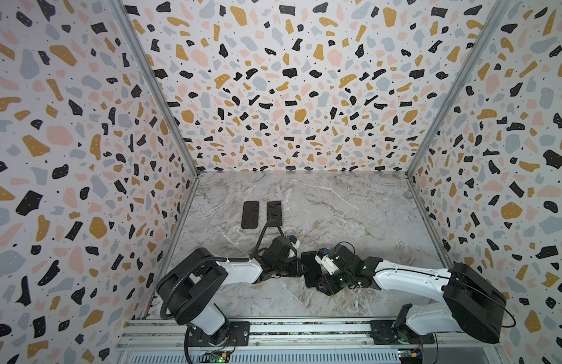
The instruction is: Put the phone into the phone case
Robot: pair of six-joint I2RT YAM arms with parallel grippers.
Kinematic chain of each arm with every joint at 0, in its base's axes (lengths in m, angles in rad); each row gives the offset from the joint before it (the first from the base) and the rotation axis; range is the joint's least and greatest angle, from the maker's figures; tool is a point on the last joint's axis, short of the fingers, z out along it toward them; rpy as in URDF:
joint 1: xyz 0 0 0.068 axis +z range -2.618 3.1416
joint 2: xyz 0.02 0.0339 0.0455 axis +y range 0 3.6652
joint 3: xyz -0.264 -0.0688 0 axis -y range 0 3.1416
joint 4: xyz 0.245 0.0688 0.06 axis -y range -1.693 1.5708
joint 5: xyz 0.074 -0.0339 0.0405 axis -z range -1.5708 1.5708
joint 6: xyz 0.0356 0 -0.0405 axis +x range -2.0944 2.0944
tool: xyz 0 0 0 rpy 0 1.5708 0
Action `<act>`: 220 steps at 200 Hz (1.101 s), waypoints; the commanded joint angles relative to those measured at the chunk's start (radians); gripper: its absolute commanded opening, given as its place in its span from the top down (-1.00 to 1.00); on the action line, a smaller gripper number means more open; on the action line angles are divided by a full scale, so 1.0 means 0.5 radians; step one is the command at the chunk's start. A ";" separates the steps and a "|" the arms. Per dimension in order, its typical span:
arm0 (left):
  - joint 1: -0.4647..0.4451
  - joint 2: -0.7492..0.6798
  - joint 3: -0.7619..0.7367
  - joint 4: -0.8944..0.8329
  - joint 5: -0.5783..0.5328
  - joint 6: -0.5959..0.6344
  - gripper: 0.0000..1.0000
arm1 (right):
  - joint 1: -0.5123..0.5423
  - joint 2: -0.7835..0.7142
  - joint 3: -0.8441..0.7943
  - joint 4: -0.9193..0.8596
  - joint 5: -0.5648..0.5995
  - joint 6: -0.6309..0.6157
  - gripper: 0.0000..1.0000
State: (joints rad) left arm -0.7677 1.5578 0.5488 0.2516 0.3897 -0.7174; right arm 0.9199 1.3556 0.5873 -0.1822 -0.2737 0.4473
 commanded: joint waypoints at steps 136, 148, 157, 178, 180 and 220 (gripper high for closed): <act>0.002 -0.007 -0.109 0.123 0.081 -0.073 0.26 | 0.239 0.114 0.117 -0.020 0.391 -0.136 0.15; 0.002 -0.007 -0.113 0.133 0.084 -0.078 0.26 | 0.243 0.117 0.114 -0.007 0.393 -0.124 0.20; 0.001 -0.004 -0.116 0.138 0.086 -0.082 0.26 | 0.246 0.120 0.111 0.008 0.386 -0.117 0.23; -0.002 -0.002 -0.129 0.155 0.089 -0.090 0.26 | 0.249 0.133 0.109 0.039 0.368 -0.097 0.30; -0.002 0.000 -0.128 0.159 0.089 -0.092 0.26 | 0.251 0.135 0.113 0.042 0.365 -0.095 0.31; -0.008 -0.020 -0.164 0.181 0.081 -0.120 0.26 | 0.262 0.158 0.132 0.072 0.353 -0.054 0.38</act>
State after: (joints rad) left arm -0.7670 1.5558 0.4980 0.3504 0.4118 -0.7643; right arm 1.0397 1.4208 0.6247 -0.1787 -0.0929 0.3981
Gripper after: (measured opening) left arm 0.368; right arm 0.314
